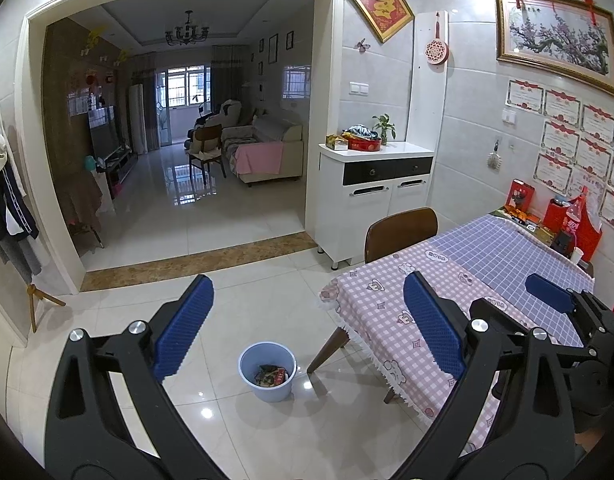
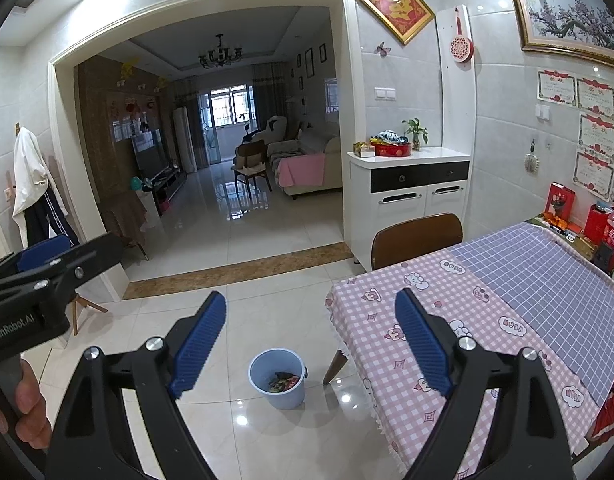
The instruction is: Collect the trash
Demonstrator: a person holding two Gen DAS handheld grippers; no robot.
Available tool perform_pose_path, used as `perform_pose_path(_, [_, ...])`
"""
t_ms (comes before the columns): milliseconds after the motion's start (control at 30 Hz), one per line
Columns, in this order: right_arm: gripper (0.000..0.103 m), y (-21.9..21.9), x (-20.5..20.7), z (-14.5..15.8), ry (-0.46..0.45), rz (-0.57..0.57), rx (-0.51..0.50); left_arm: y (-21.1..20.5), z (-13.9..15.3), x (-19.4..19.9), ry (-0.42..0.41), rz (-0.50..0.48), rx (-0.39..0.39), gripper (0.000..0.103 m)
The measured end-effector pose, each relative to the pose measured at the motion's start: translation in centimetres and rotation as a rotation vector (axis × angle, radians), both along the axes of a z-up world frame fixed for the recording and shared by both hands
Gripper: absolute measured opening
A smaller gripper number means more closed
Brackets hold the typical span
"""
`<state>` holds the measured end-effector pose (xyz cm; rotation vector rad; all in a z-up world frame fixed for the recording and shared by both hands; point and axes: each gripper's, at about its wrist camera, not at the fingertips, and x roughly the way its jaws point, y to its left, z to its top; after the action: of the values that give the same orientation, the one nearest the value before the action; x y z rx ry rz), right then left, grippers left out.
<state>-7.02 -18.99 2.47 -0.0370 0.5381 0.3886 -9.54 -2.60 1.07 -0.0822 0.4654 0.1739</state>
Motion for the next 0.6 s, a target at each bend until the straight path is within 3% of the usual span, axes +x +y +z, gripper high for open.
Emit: perform_pose_path(600, [0.085,0.22,0.53,-0.41,0.008,-0.003,-0.003,0.3,-0.5,0.14,0.005,0.001,-0.001,0.094])
